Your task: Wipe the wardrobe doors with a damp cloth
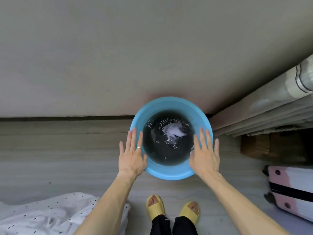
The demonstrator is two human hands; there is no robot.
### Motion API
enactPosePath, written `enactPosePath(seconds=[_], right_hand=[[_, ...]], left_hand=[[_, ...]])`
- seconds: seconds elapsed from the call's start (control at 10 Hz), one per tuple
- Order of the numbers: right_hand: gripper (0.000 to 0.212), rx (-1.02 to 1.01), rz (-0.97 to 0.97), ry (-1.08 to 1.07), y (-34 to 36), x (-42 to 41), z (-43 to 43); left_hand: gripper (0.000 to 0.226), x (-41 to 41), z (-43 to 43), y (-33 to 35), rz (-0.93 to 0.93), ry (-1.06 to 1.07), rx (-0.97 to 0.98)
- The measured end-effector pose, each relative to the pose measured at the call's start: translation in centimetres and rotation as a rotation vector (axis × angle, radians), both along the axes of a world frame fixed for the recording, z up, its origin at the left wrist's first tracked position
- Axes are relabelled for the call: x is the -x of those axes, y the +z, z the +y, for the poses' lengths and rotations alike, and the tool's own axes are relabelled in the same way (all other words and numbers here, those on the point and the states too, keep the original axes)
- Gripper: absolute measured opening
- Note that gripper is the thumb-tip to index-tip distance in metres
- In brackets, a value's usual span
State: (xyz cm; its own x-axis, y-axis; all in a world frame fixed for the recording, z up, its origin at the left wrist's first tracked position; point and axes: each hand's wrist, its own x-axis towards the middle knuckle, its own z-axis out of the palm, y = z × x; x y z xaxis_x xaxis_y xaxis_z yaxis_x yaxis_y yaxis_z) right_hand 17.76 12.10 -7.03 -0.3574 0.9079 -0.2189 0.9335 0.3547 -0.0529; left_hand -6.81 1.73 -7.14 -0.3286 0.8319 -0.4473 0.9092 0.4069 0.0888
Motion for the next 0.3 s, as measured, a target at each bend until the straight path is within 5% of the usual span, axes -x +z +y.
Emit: enactPosePath(seconds=[0.2,0.3], right_hand=[[0.061,0.487,-0.246,0.058,5.1,-2.0,1.5],[0.051,0.514,0.063,0.044,10.2,-1.1,5.7]], left_hand=[[0.081,0.2,0.7,0.7,-0.005,-0.005,0.044],[0.08,-0.2,0.5,0.6,0.014,-0.023,0.029]])
